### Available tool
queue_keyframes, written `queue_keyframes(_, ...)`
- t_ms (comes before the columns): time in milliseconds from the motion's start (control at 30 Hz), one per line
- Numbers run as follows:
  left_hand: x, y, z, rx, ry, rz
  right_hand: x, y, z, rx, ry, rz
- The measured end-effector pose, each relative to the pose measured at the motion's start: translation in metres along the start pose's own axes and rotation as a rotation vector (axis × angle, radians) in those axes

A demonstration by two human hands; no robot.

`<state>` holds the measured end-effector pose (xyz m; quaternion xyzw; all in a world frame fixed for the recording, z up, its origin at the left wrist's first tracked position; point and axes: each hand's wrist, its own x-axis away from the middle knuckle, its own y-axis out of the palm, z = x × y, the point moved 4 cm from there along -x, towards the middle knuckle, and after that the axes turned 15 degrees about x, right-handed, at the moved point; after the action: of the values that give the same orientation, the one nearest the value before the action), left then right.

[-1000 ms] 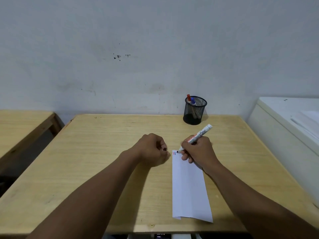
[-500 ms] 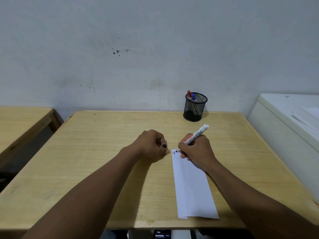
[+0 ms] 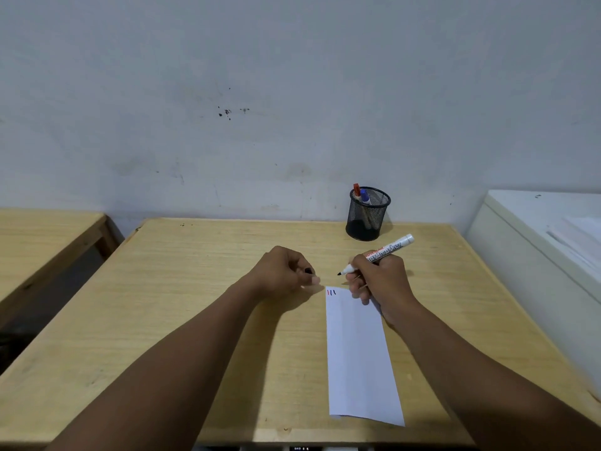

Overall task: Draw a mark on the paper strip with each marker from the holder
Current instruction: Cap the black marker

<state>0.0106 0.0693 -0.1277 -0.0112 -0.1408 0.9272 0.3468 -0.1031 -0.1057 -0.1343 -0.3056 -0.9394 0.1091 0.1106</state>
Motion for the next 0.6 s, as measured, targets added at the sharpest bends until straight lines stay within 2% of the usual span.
queue_keyframes(167,-0.01,-0.012,0.035,0.348,0.007,0.069,-0.014,-0.009,-0.053,0.054,-0.138,-0.011)
queue_keyframes(333,-0.026,-0.013,0.062,0.629,-0.002,0.074,-0.027,-0.016,-0.101,-0.068,-0.165,-0.047)
queue_keyframes(467,-0.037,-0.006,0.072,0.781,-0.016,0.058,-0.034,-0.018,-0.12,-0.147,-0.161,-0.05)
queue_keyframes(600,-0.044,0.0,0.079,0.824,-0.011,0.016,-0.039,-0.018,-0.125,-0.157,-0.173,-0.042)
